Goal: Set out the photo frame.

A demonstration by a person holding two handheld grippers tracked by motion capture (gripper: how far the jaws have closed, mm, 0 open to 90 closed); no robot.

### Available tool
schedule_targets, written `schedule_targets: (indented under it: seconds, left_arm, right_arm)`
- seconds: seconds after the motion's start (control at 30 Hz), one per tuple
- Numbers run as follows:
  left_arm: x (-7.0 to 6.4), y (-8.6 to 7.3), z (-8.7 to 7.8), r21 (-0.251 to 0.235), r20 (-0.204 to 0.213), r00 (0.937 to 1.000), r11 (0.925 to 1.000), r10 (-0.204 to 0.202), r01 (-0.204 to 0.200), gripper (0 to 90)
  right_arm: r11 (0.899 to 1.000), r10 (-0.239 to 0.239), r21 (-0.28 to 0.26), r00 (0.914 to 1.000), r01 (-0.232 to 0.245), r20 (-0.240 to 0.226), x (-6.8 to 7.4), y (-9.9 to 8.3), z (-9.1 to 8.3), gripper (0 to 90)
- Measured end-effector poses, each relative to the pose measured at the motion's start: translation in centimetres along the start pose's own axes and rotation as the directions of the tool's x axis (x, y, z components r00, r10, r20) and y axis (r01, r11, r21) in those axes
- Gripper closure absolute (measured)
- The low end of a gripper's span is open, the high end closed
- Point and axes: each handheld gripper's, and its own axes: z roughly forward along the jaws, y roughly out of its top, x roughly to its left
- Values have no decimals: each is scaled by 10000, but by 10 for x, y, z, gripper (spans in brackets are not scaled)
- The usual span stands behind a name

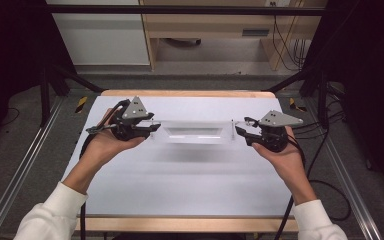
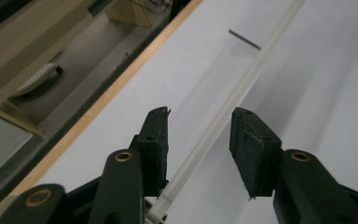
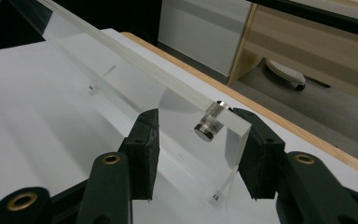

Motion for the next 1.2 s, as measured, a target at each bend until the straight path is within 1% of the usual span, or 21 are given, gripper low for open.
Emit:
schedule_targets:
  seconds: [0.03, 0.07, 0.1, 0.13, 0.2, 0.23, 0.27, 0.33, 0.37, 0.43, 0.47, 0.57, 0.63, 0.7, 0.73, 0.83, 0.87, 1.0, 1.1, 1.13, 1.2]
  left_arm:
    - [2, 0, -1, -294, -98, 9999, 9995, -79, 76, 492]
    - [4, 1, -4, -582, -321, 9993, 9981, -201, 182, 492]
    - [6, 1, -7, -1057, -416, 9974, 9929, -590, 543, 389]
    - [8, 1, -9, -1390, -486, 9952, 9873, -851, 776, 389]
    - [14, 2, -16, -2214, -685, 9856, 9657, -1544, 1358, 342]
    - [18, 2, -21, -2626, -707, 9783, 9498, -1949, 1703, 323]
    - [22, 1, -25, -3016, -716, 9688, 9309, -2375, 2059, 304]
    - [29, -2, -35, -3519, -782, 9474, 8977, -3105, 2651, 267]
    - [31, -5, -39, -3656, -879, 9393, 8879, -3318, 2794, 237]
    - [34, -11, -45, -3710, -1020, 9281, 8793, -3582, 2986, 230]
    - [34, -17, -49, -3704, -1097, 9221, 8761, -3710, 3085, 221]
    - [35, -33, -53, -3441, -1265, 9082, 8764, -3989, 3370, 188]
    - [34, -44, -53, -3094, -1395, 8983, 8801, -4166, 3601, 173]
    - [32, -56, -52, -2936, -1389, 8925, 8785, -4292, 3768, 157]
    - [30, -64, -50, -2732, -1513, 8890, 8826, -4321, 3825, 154]
    - [26, -80, -46, -2346, -1611, 8876, 8903, -4315, 3902, 145]
    - [25, -87, -44, -2222, -1645, 8852, 8908, -4350, 3964, 144]
    - [19, -113, -36, -1823, -1668, 8770, 8882, -4506, 4217, 143]
    - [13, -133, -30, -1564, -1564, 8689, 8804, -4696, 4476, 144]
    - [10, -142, -28, -1423, -1585, 8670, 8798, -4725, 4535, 143]
    - [7, -154, -25, -1188, -1638, 8664, 8813, -4718, 4574, 143]
  right_arm:
    - [10000, 41, -28, 10000, -41, 8, -1, 1, 1, 533]
    - [10000, 41, -28, 10000, -41, 8, -1, 1, 1, 533]
    - [9999, 102, -72, 9999, -102, 34, -4, 3, 4, 533]
    - [9999, 102, -72, 9999, -102, 34, -4, 3, 4, 532]
    - [9998, 177, -88, 9998, -176, 25, -7, 5, 6, 532]
    - [9997, 206, -104, 9998, -206, 41, -8, 6, 7, 531]
    - [9996, 260, -99, 9996, -259, 68, -9, 7, 8, 531]
    - [9995, 319, -94, 9994, -317, 114, -11, 9, 10, 529]
    - [9990, 436, -111, 9989, -434, 172, -12, 11, 12, 527]
    - [9989, 459, -132, 9987, -456, 204, -13, 11, 13, 526]
    - [9987, 497, -139, 9985, -494, 225, -14, 12, 14, 525]
    - [9980, 622, -160, 9975, -617, 327, -17, 15, 18, 523]
    - [9974, 705, -170, 9968, -699, 389, -20, 17, 21, 521]
    - [9966, 809, -163, 9956, -802, 464, -22, 19, 24, 519]
    - [9961, 877, -163, 9948, -870, 517, -24, 20, 26, 518]
    - [9947, 1016, -188, 9931, -1006, 595, -28, 23, 31, 516]
    - [9945, 1040, -213, 9926, -1029, 633, -30, 24, 33, 516]
    - [9926, 1214, -188, 9895, -1203, 781, -37, 29, 42, 515]
    - [9904, 1384, -195, 9867, -1372, 856, -43, 32, 49, 514]
    - [9897, 1429, -201, 9860, -1417, 863, -45, 32, 51, 514]
    - [9874, 1578, -223, 9835, -1564, 883, -48, 34, 55, 514]
